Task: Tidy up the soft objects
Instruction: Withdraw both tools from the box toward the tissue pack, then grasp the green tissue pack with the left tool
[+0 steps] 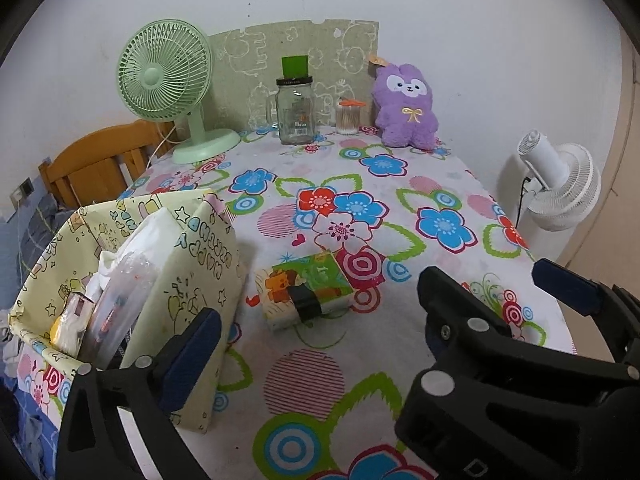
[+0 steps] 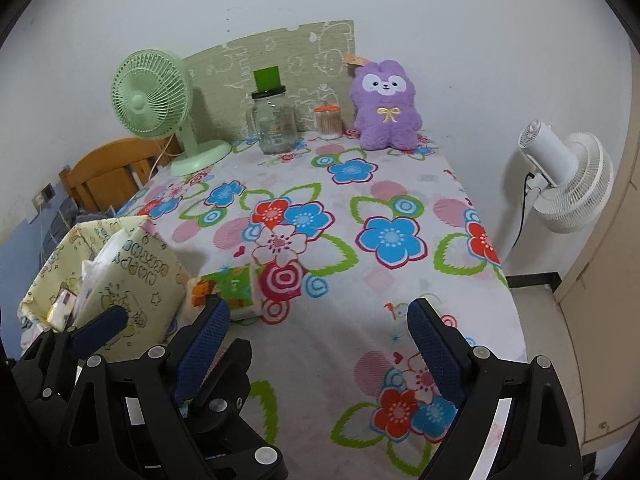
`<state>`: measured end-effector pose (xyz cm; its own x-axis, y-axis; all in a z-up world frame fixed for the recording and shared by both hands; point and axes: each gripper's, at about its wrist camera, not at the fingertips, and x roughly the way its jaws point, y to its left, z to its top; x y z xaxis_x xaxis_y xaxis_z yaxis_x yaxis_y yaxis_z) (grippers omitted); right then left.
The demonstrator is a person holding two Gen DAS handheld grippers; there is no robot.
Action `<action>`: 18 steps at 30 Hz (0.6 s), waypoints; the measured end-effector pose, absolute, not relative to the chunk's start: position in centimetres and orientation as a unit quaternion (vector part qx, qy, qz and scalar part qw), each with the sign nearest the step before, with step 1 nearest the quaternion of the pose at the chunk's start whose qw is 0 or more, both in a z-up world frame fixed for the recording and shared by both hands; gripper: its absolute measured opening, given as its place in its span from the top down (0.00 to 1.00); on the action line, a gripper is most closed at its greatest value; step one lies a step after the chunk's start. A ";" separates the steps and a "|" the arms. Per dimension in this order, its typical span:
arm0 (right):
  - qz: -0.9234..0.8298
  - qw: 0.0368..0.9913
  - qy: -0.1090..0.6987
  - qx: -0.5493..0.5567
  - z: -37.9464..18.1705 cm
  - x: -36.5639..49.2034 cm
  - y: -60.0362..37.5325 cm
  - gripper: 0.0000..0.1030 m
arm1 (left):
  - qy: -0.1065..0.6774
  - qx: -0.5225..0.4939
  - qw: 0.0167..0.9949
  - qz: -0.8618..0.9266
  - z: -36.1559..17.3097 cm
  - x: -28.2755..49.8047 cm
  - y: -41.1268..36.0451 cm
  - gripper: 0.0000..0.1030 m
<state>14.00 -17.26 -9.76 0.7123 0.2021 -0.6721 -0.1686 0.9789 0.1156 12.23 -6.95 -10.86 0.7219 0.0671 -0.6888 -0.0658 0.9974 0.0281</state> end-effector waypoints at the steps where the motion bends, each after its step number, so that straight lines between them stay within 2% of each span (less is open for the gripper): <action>1: 0.098 0.925 0.366 0.023 -9.8 14.1 -17.4 0.10 | 0.371 0.002 0.928 0.038 -10.9 12.3 -7.0 0.00; 18: 0.092 0.919 0.382 0.036 -11.4 16.0 -19.4 0.10 | 0.387 -0.001 0.920 0.062 -12.5 14.2 -8.3 0.03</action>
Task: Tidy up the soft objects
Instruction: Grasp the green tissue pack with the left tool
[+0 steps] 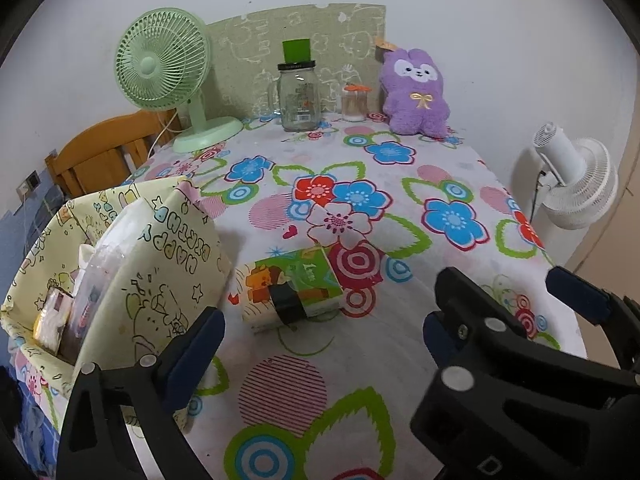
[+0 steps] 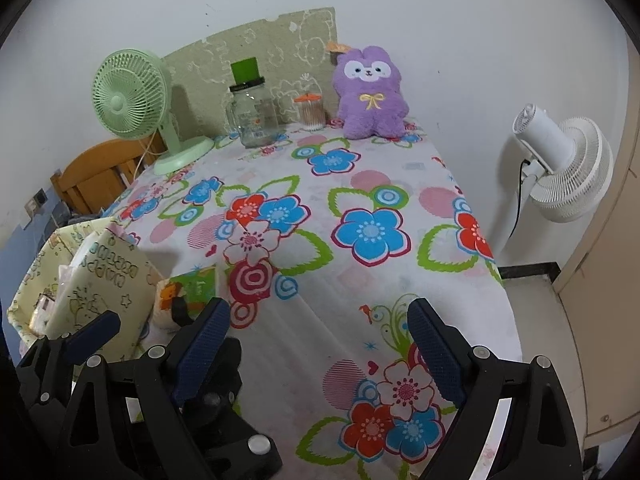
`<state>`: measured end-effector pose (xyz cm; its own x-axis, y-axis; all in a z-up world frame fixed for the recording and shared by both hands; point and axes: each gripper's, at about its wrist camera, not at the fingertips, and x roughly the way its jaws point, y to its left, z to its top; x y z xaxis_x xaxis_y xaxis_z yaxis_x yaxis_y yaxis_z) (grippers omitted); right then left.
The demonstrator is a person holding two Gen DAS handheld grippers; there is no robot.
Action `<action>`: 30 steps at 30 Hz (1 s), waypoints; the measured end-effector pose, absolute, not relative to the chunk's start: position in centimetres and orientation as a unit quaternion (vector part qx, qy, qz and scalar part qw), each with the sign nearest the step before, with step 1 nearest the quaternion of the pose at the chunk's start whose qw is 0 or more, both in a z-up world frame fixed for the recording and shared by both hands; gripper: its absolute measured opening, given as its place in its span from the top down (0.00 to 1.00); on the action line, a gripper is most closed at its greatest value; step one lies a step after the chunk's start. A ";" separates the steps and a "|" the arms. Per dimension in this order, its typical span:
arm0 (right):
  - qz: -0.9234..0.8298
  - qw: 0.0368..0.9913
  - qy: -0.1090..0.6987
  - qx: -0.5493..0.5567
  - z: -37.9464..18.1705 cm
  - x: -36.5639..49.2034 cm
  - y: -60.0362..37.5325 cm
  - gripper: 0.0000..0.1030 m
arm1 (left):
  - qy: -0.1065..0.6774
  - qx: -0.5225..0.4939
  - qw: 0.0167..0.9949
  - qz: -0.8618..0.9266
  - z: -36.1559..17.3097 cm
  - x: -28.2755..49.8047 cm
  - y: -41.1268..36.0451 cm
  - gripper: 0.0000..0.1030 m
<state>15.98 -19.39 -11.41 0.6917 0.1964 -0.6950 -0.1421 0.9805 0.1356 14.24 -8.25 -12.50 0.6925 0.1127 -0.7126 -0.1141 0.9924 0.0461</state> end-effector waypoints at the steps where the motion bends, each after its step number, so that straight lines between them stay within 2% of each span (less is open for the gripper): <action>1: 0.090 0.918 0.384 0.037 -11.6 16.2 -19.4 0.10 | 0.389 -0.003 0.919 0.067 -12.7 14.5 -8.2 0.05; 7: 0.085 0.916 0.390 0.037 -12.5 17.3 -19.6 0.10 | 0.396 -0.017 0.914 0.087 -13.8 15.4 -7.8 0.11; 12: 0.083 0.913 0.398 0.033 -13.4 18.3 -19.3 0.10 | 0.403 -0.023 0.908 0.109 -14.6 16.2 -7.5 0.11; 19: 0.076 0.909 0.408 0.029 -14.2 19.3 -19.1 0.10 | 0.404 -0.028 0.906 0.126 -15.6 17.2 -7.0 0.22; 30: 0.072 0.904 0.420 0.032 -15.0 20.4 -18.8 0.10 | 0.437 -0.051 0.892 0.104 -16.8 18.8 -6.5 0.22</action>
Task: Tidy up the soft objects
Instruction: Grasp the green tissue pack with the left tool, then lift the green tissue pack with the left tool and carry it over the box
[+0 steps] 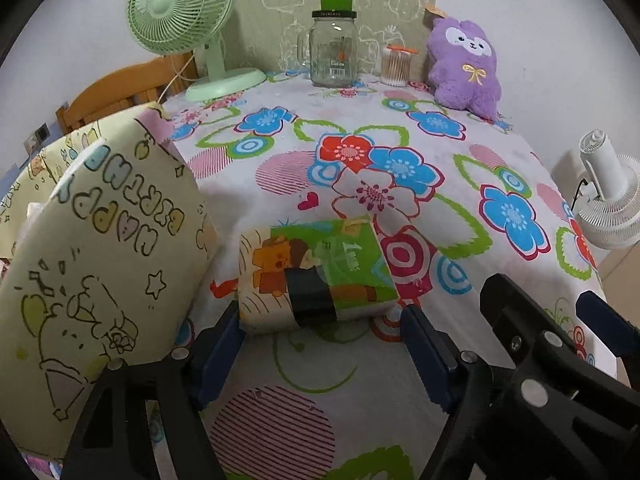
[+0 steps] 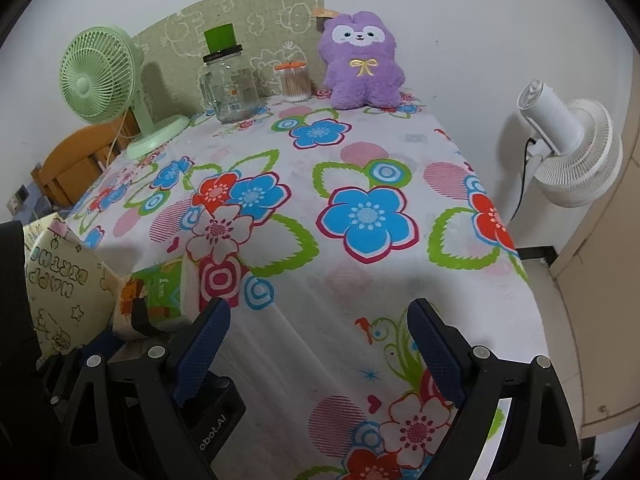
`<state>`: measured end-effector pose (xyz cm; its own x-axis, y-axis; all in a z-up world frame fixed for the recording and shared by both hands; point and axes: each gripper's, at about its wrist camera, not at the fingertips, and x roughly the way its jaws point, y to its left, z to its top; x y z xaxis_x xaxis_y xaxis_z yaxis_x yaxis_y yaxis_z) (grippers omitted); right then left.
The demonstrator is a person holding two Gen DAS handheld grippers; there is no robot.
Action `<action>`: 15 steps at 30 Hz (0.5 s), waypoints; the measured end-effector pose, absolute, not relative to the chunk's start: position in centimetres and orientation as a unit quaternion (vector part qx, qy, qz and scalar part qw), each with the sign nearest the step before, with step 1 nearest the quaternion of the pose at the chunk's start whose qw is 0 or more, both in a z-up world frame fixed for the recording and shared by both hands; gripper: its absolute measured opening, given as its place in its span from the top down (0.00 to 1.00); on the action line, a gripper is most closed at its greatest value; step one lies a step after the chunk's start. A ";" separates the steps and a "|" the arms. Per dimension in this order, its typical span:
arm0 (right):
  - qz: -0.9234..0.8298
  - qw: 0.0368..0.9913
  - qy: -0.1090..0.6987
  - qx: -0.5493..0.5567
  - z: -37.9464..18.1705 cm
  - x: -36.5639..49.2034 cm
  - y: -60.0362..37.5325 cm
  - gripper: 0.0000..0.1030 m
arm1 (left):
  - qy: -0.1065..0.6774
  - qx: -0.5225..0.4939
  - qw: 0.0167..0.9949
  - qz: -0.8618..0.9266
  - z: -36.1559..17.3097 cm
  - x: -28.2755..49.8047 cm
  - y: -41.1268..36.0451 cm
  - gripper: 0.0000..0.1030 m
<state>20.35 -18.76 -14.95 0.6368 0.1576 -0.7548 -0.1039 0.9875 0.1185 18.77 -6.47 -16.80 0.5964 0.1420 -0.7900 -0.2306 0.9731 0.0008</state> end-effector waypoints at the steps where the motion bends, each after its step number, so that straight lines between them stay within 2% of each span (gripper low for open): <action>1: 0.073 0.904 0.420 0.032 -14.9 20.4 -18.7 0.10 | 0.437 -0.052 0.892 0.104 -16.8 18.8 -6.4 0.21; 6: 0.076 0.902 0.423 0.031 -15.0 20.7 -18.5 0.10 | 0.438 -0.056 0.892 0.097 -16.8 18.9 -6.2 0.23; 8: 0.079 0.901 0.425 0.031 -15.0 20.8 -18.4 0.10 | 0.436 -0.054 0.894 0.090 -16.8 19.0 -6.2 0.29; 15: 0.083 0.899 0.428 0.031 -15.0 20.9 -18.3 0.10 | 0.435 -0.054 0.895 0.080 -16.7 19.1 -6.1 0.30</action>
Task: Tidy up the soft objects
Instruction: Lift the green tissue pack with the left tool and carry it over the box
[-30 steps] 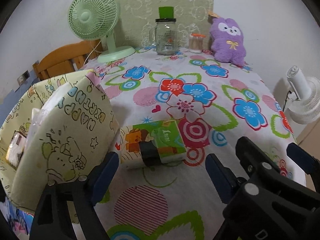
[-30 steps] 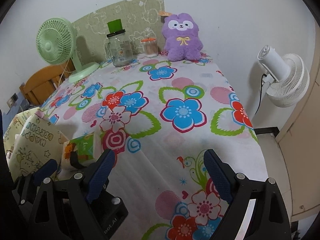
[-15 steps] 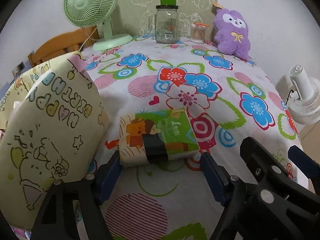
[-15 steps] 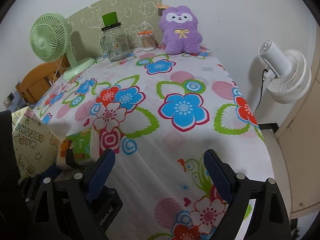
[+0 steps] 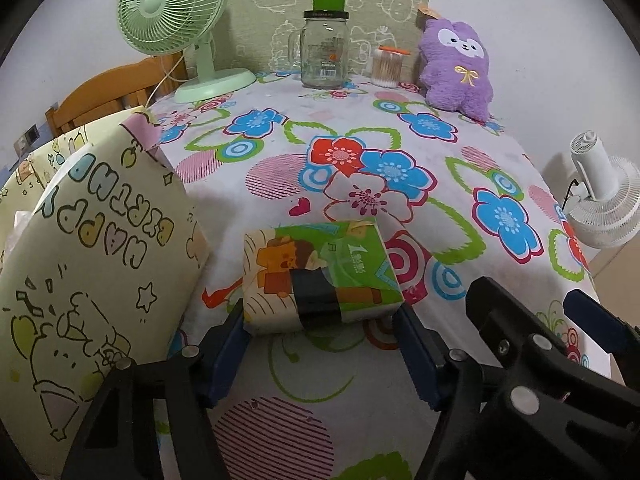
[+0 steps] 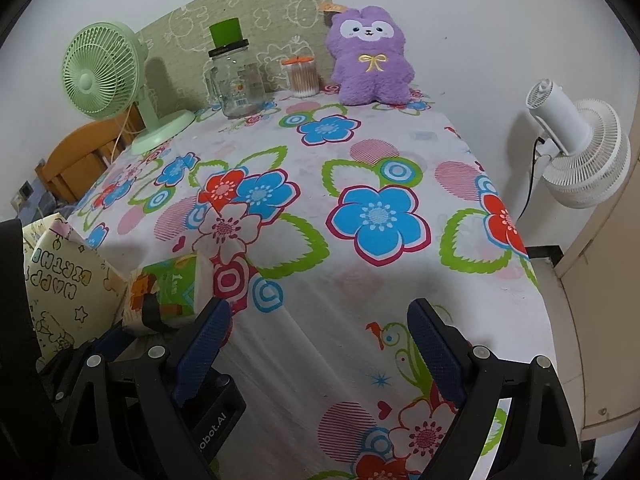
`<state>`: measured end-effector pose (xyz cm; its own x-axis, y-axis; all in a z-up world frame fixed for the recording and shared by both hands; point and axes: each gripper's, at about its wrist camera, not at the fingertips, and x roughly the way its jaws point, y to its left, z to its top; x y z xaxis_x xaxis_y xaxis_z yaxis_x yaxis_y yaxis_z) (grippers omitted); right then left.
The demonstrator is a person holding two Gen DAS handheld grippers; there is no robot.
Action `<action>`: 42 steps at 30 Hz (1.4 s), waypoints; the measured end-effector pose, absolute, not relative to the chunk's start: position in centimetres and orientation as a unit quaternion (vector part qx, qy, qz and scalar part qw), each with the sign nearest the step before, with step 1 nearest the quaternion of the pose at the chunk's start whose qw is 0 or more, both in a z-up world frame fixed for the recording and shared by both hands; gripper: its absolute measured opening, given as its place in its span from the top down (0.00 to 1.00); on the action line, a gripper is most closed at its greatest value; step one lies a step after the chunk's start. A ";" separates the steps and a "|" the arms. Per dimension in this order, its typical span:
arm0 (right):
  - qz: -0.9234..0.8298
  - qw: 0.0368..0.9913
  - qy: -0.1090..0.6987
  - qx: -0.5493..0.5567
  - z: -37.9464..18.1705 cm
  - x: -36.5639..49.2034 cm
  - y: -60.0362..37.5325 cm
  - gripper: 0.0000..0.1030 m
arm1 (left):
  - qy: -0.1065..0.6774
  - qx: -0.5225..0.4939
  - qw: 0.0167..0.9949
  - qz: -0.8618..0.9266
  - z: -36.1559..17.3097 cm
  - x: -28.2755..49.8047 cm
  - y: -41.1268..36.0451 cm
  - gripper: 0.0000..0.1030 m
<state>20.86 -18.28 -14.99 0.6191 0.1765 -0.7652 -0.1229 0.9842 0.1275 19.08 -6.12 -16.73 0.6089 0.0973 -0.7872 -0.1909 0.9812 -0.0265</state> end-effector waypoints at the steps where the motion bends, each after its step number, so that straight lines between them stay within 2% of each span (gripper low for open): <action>1: 0.083 0.899 0.428 0.031 -15.0 20.8 -18.3 0.10 | 0.435 -0.053 0.896 0.079 -16.7 19.1 -6.1 0.31; 18: 0.095 0.897 0.431 0.012 -14.0 19.0 -17.7 0.10 | 0.426 -0.033 0.903 0.038 -15.4 16.9 -6.4 0.32; 42: 0.095 0.915 0.393 0.000 -10.0 12.3 -16.8 0.10 | 0.387 0.004 0.922 -0.008 -11.4 10.5 -6.4 0.32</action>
<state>12.26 -16.77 -10.04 0.6739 0.1735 -0.7182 -0.1735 0.9820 0.0745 10.46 -6.38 -11.45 0.6996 -0.0116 -0.7145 0.0182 0.9998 0.0016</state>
